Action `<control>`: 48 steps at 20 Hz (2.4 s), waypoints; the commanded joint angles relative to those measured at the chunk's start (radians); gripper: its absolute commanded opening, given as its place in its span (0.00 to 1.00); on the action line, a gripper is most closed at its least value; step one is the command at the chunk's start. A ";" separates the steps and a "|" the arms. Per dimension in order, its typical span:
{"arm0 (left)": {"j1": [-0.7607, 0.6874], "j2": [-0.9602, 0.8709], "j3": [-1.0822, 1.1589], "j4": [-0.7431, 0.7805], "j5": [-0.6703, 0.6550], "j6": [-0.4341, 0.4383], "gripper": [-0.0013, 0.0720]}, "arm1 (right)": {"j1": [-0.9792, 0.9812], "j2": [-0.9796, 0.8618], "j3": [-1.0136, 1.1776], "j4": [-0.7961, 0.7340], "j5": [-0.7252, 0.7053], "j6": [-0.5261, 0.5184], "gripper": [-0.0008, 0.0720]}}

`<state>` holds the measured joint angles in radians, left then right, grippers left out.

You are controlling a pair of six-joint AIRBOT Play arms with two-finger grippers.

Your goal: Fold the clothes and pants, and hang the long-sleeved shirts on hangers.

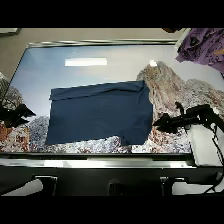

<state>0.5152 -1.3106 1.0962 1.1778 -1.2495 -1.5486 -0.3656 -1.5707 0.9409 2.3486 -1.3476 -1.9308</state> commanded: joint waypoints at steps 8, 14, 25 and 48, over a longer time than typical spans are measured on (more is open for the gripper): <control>0.016 0.003 -0.006 0.000 -0.005 -0.020 0.76 | 0.161 0.003 -0.059 0.031 0.145 -0.017 0.05; 0.200 0.047 -0.216 -0.078 -0.019 0.174 0.76 | 0.161 0.090 -0.060 0.021 0.147 -0.009 0.05; 0.231 0.049 -0.489 -0.203 0.013 0.323 0.76 | 0.161 0.139 -0.060 0.021 0.144 -0.001 0.05; -0.067 0.104 0.630 -0.264 0.018 0.057 0.03 | 0.165 0.287 0.824 0.035 0.094 0.120 0.04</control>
<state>0.4854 -1.2160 1.3743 0.8543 -1.2285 -1.3800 -0.2008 -1.3029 1.4769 2.3974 -1.2274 -1.8675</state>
